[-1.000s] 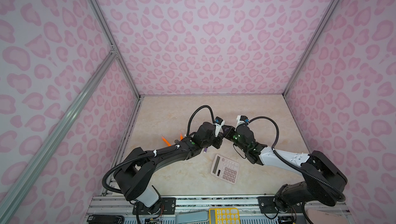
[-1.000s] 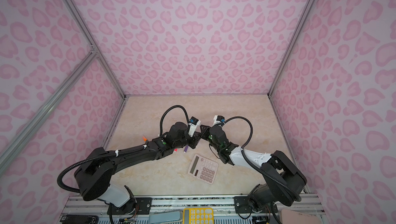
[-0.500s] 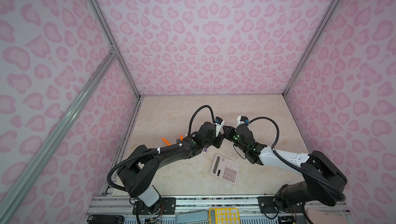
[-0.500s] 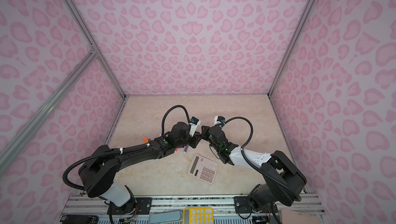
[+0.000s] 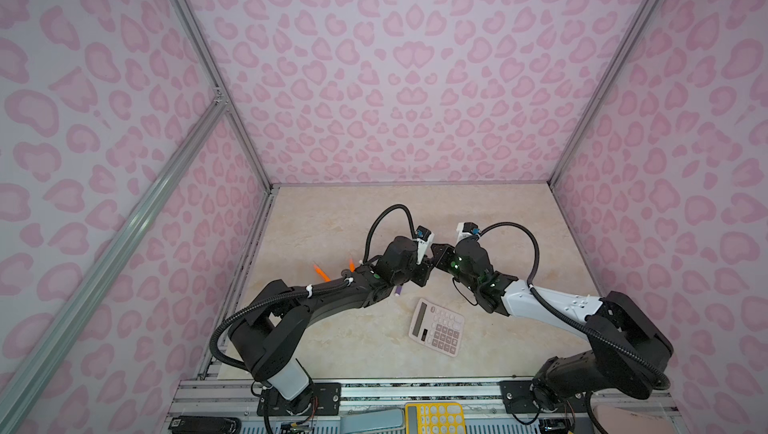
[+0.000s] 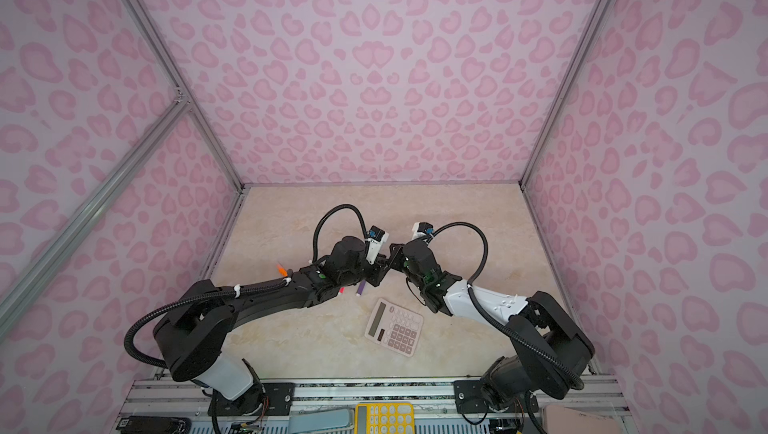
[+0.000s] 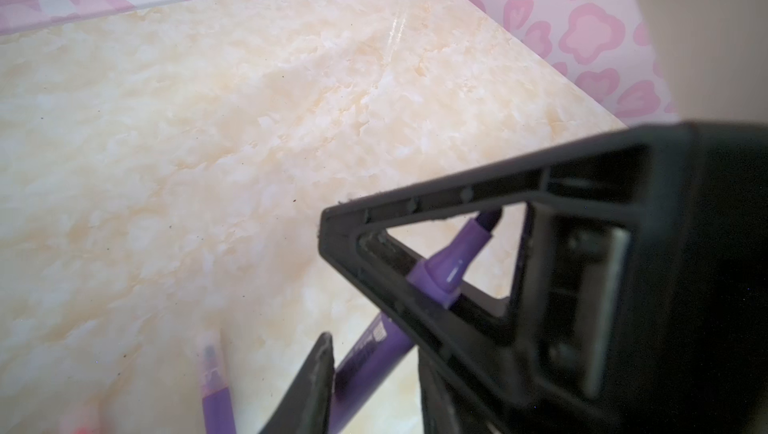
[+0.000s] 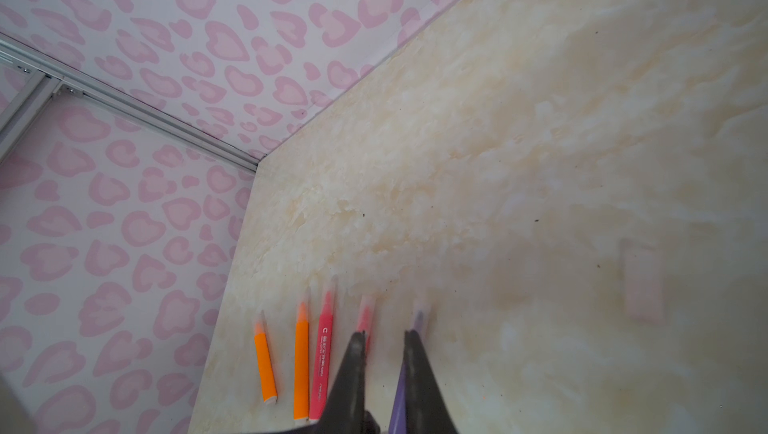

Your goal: Insert the pens into the pen caps

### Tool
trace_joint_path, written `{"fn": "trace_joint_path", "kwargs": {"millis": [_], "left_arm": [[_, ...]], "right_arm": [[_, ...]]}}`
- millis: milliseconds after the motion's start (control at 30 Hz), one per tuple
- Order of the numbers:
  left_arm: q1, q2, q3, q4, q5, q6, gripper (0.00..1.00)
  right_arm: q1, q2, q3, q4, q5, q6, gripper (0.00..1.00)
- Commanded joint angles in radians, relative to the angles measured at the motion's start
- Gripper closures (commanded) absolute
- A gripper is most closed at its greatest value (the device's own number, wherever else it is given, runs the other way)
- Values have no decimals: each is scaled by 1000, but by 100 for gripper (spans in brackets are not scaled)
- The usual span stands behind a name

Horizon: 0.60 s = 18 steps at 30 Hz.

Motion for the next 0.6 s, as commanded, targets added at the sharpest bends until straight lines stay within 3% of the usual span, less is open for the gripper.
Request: {"fn": "trace_joint_path", "kwargs": {"millis": [0, 567], "left_arm": [[-15, 7, 7, 59, 158, 80, 57], [-11, 4, -49, 103, 80, 138, 54]], "right_arm": [[-3, 18, 21, 65, -54, 16, 100], [-57, -39, 12, 6, -91, -9, 100]]}}
